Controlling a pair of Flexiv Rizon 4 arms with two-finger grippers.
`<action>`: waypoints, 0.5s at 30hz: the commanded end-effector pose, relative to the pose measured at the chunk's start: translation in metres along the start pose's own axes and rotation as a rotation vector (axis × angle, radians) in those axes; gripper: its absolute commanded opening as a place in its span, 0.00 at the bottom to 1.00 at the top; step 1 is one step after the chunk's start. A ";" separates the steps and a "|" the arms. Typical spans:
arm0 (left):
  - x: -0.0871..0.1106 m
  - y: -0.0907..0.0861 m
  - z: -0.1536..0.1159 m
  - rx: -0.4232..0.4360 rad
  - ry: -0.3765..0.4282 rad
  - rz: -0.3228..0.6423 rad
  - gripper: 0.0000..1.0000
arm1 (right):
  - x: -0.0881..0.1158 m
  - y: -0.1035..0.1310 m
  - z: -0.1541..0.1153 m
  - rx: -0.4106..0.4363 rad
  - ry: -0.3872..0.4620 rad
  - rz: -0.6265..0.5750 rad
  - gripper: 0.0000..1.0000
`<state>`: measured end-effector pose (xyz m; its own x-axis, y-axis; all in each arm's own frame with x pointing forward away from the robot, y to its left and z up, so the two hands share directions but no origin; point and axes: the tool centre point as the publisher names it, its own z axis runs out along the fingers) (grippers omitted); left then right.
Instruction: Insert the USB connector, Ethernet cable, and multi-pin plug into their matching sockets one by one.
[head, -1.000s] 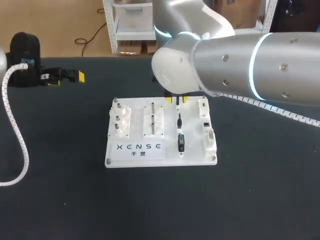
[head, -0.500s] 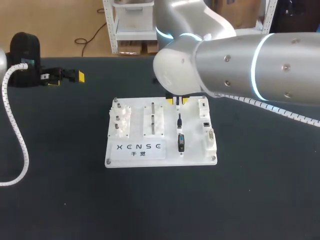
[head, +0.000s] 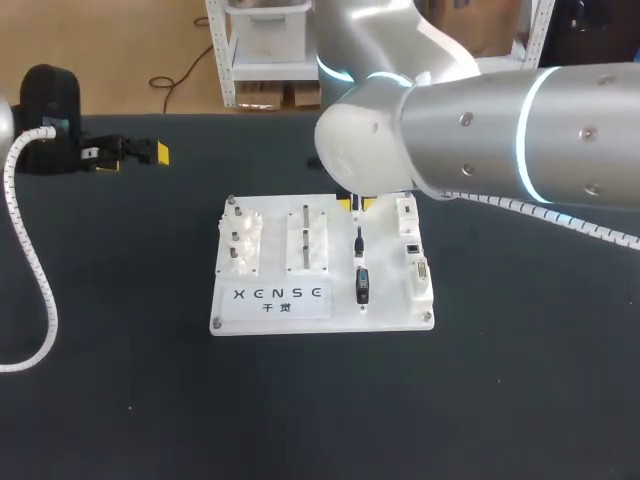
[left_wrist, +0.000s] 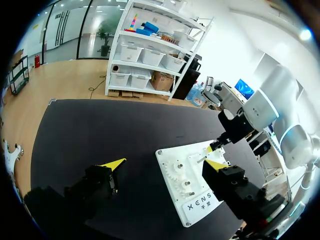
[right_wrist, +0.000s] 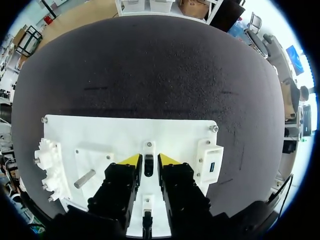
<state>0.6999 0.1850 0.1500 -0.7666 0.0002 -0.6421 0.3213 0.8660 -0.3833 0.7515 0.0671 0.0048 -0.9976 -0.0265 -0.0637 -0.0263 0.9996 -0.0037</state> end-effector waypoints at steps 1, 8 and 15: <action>0.000 0.000 0.000 0.000 0.000 0.000 1.00 | 0.007 -0.003 -0.002 -0.007 -0.016 0.003 0.18; 0.000 0.000 0.000 0.000 0.000 0.000 1.00 | 0.007 -0.005 -0.002 -0.012 -0.028 0.004 0.16; 0.000 0.000 0.000 0.000 0.000 0.000 1.00 | 0.007 -0.006 -0.002 -0.011 -0.038 0.001 0.00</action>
<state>0.6999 0.1850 0.1500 -0.7666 0.0002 -0.6421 0.3212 0.8660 -0.3833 0.7496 0.0653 0.0065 -0.9956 -0.0277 -0.0895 -0.0283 0.9996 0.0055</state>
